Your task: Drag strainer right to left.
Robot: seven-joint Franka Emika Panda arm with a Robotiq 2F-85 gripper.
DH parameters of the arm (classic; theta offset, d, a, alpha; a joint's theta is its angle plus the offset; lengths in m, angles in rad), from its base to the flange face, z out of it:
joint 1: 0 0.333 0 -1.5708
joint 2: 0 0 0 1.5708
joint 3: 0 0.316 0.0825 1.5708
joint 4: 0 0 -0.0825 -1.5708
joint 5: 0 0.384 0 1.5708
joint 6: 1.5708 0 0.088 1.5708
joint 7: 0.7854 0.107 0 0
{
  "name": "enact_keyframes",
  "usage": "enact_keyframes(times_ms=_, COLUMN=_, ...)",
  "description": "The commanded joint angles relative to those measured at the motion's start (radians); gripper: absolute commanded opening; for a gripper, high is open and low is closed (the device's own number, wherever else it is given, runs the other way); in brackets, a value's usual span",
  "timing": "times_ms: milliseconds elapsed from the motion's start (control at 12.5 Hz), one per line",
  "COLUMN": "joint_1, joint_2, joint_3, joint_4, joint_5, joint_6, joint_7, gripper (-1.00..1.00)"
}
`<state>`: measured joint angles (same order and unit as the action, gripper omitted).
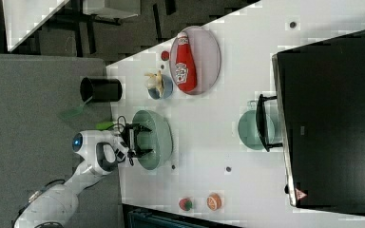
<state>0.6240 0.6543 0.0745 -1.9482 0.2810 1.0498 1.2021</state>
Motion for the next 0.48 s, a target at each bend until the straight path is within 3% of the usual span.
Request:
enact_keyframes(times_ms=80, joint_1=0.035, joint_2=0.045, joint_3=-0.003, joint_4=0.066, joint_5=-0.008, joint_6=0.016, joint_7=0.076, gripper=1.0)
enact_keyframes(times_ms=480, joint_1=0.052, joint_2=0.016, joint_3=-0.027, joint_4=0.079, joint_5=-0.014, joint_6=-0.003, joint_7=0.062, gripper=1.0)
